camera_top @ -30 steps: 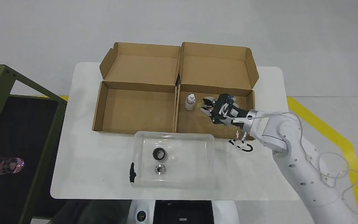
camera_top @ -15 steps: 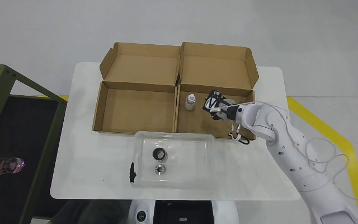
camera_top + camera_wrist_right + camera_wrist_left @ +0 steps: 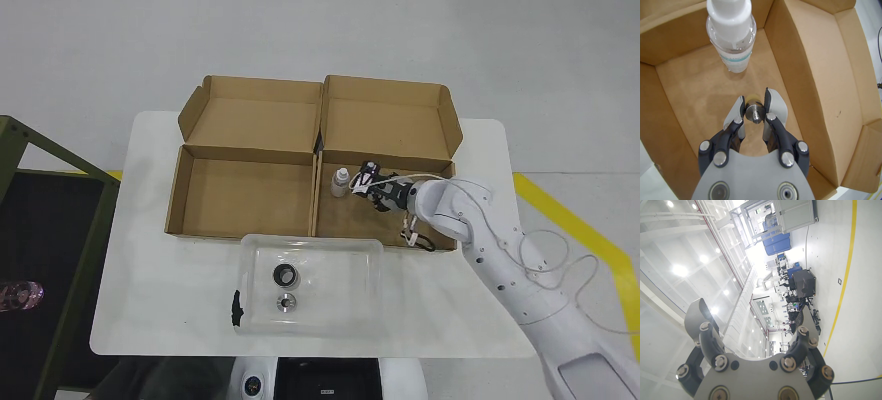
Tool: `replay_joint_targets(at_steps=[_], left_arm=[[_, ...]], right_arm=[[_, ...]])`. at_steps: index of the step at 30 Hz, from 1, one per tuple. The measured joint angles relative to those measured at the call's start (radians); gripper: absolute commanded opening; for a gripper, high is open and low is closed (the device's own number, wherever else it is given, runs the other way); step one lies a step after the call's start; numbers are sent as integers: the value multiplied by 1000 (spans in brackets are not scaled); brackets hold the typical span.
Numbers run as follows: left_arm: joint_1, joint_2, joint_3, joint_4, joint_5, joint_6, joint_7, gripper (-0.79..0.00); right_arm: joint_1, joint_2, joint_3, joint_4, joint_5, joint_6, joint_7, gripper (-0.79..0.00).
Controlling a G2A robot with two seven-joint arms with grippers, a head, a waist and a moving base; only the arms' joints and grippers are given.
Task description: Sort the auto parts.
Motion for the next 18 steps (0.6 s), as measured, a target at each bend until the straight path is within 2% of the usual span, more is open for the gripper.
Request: replay_joint_targets(at_steps=[3,7,9,11,18], left_arm=[[0,0,0,0,0,0,0,0],[0,0,0,0,0,0,0,0],[0,0,0,0,0,0,0,0],[0,0,0,0,0,0,0,0],[0,0,0,0,0,0,0,0]], right_arm=[[13,-8,-17,22,-2,5,1,-597],[24,-17,-31,42,-3,8,-1,-354],[27,-20,-34,47,0,9,-6,-77],[25,-21,-27,44,7,9,-17,0],[-39,0,52,-38,44,-23,-82,0]])
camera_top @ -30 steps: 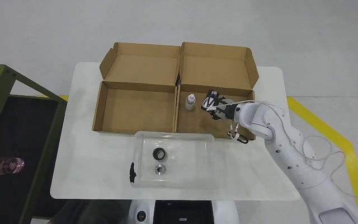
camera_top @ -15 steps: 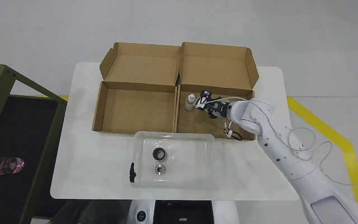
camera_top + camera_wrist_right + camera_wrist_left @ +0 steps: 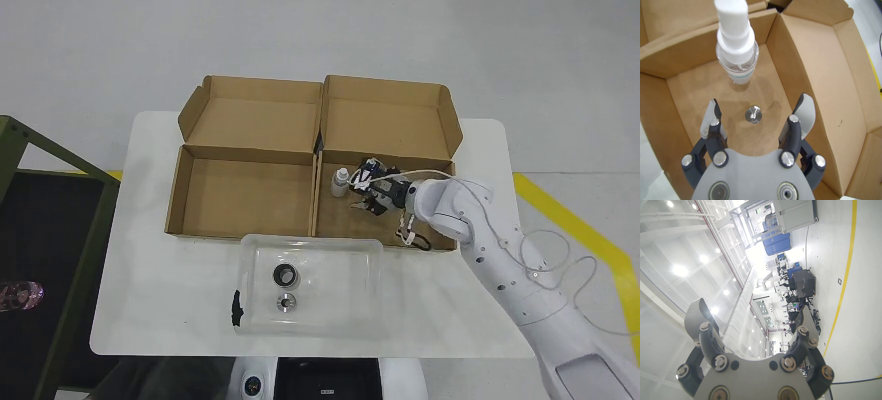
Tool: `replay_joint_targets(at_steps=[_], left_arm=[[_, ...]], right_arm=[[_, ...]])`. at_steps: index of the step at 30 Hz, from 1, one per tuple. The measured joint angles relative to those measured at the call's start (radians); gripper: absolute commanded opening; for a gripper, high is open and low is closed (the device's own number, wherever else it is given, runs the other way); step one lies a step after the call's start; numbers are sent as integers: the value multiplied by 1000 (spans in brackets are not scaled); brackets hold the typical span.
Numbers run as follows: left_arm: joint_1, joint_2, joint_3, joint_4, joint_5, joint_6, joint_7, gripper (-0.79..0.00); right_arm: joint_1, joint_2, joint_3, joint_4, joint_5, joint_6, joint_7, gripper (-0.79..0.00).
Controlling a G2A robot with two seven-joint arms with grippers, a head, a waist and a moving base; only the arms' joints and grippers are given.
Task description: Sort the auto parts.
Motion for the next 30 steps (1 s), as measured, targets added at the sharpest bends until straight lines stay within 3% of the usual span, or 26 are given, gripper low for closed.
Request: replay_joint_targets(at_steps=[14,30], left_arm=[[0,0,0,0,0,0,0,0],[0,0,0,0,0,0,0,0]], right_arm=[[-242,52,187,-294,19,-73,-174,0],[-360,51,104,-440,-73,-128,-298,0]])
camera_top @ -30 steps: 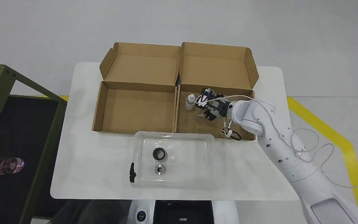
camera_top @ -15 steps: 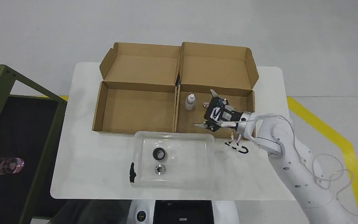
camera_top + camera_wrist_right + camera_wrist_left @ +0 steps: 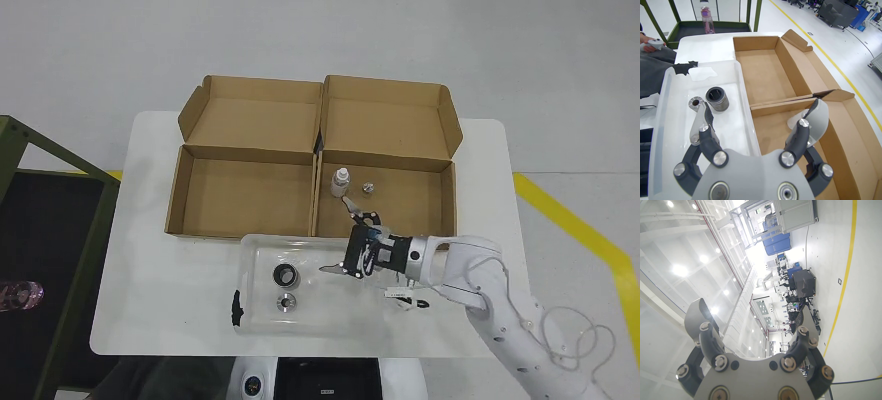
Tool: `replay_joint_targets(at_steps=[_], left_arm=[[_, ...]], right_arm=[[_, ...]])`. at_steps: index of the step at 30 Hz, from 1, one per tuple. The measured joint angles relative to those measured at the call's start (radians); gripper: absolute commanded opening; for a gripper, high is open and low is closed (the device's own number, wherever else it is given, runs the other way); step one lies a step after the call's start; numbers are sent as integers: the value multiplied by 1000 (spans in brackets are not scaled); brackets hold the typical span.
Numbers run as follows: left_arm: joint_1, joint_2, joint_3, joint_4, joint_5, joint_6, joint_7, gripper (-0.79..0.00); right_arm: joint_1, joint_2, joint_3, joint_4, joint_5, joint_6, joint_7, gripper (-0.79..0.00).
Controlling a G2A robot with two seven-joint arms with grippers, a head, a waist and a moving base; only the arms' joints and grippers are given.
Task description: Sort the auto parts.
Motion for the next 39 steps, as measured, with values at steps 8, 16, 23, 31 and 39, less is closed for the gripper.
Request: replay_joint_targets(at_steps=[8,16,23,31,39], left_arm=[[0,0,0,0,0,0,0,0],[0,0,0,0,0,0,0,0],[0,0,0,0,0,0,0,0],[0,0,0,0,0,0,0,0],[0,0,0,0,0,0,0,0]], right_arm=[[19,-15,-86,-12,-41,6,10,0],[46,-35,-175,5,-73,20,18,0],[80,-56,-246,37,-86,31,29,0],[117,-80,-305,84,-85,44,40,0],[151,-103,-354,134,-73,46,56,0]])
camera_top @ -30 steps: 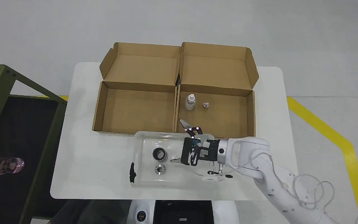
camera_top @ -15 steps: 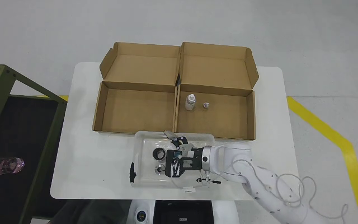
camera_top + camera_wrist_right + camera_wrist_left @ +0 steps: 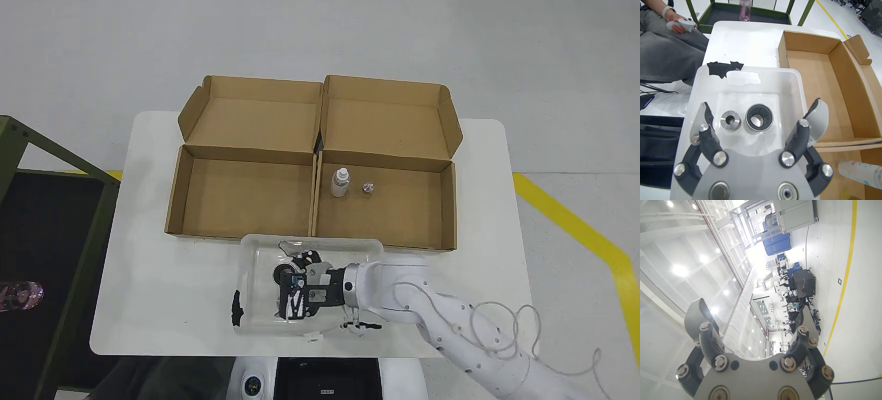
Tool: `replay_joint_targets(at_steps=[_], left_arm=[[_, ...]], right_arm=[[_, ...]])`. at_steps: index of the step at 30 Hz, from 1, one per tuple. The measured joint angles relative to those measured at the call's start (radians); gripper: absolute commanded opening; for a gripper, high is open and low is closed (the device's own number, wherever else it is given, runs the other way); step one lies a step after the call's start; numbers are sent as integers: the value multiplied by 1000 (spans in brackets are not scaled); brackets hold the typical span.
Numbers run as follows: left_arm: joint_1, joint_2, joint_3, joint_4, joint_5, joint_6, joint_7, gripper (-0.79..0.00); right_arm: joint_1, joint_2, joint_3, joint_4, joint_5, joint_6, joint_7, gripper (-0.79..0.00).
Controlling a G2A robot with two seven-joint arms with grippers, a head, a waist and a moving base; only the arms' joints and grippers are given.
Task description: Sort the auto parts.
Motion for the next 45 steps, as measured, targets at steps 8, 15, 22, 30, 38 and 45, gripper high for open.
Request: replay_joint_targets(at_steps=[8,15,22,30,38,45], left_arm=[[0,0,0,0,0,0,0,0],[0,0,0,0,0,0,0,0],[0,0,0,0,0,0,0,0],[0,0,0,0,0,0,0,0],[0,0,0,0,0,0,0,0],[0,0,0,0,0,0,0,0]], right_arm=[[28,-20,-23,65,10,15,6,-92],[43,-33,-32,105,9,25,5,-206],[48,-42,-34,140,2,34,5,-259],[55,-53,-40,180,-2,33,-1,-339],[66,-65,-48,212,-6,32,-5,-385],[71,-75,-56,231,-10,28,-8,-545]])
